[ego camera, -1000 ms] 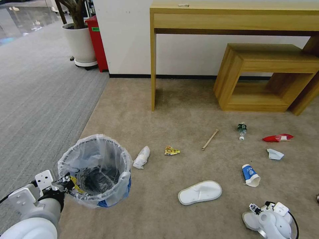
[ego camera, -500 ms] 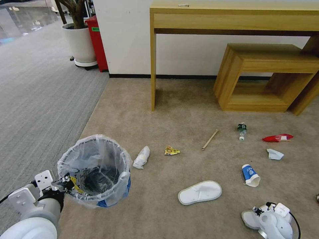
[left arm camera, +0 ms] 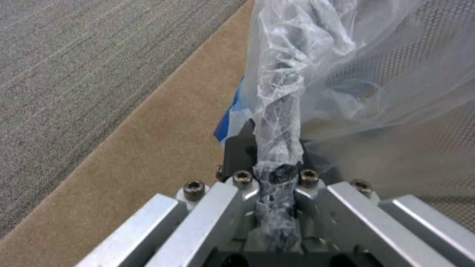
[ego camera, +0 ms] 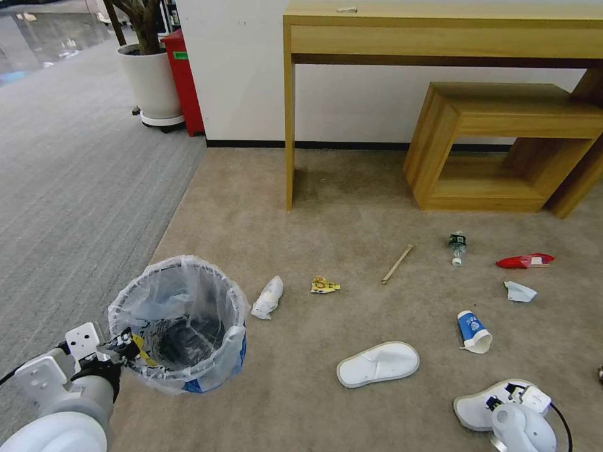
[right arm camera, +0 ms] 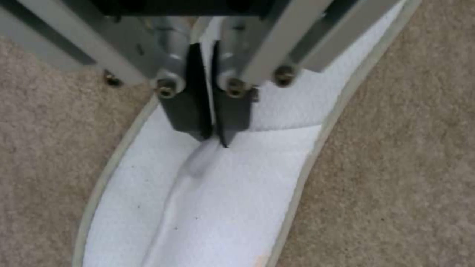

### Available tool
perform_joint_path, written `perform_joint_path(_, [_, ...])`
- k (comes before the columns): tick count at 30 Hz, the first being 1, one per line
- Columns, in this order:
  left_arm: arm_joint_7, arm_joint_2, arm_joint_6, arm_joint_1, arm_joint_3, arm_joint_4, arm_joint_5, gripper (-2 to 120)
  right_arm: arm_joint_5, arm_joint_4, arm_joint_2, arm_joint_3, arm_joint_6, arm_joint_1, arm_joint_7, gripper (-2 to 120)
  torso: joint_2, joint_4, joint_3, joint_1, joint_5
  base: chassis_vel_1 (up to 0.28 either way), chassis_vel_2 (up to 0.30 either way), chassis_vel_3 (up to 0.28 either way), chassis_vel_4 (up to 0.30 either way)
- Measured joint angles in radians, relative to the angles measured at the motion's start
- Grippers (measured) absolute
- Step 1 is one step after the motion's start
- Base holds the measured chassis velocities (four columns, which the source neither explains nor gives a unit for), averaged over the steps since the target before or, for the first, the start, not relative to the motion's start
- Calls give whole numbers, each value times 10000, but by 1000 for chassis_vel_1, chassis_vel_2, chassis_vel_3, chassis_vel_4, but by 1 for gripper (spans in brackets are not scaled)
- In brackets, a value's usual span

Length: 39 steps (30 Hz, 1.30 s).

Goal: Pick up the trash bin and place the garbage on the floor into it.

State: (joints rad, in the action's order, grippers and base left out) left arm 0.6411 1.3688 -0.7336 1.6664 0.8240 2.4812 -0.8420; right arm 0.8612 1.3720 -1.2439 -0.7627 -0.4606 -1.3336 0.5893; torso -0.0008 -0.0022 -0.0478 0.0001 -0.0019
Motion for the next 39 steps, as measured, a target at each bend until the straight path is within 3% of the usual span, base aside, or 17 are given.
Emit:
perform_joint_path(12, [-3,91,10,-47,-93,-71,117,1,-88,1016,27,173,174,-367,-48,0,0,0,-1,0,-1,0,0,0,0])
perform_joint_path(21, [-4,130,15,-143,-222,-274,241,1,210,4366,333,365,359,-1396,63,0,0,0,0,0,2,0,0,0,0])
perform_joint_path(23, [-5,171,15,-148,-327,-313,301,1,76,5463,671,498,829,-1749,-511,0,0,-1,0,0,1,0,0,0,0])
perform_joint_path(27, [-8,215,16,-130,-426,-331,341,1,-296,6372,1086,773,1381,-1889,-1397,0,0,-1,0,0,-6,0,0,0,0])
perform_joint_path(30, [-12,313,9,-84,-558,-339,375,1,-397,7358,1701,1380,1906,-1580,-2782,0,0,1,0,0,-4,0,0,0,0])
perform_joint_path(34, [-13,344,3,-45,-594,-340,383,1,-462,7750,2002,1828,2117,-1267,-3445,0,0,1,0,0,0,0,0,0,0])
perform_joint_path(39, [-15,350,-1,-31,-619,-340,386,1,-1062,7986,2404,2763,2901,-632,-5078,0,0,1,0,0,-1,0,0,0,0])
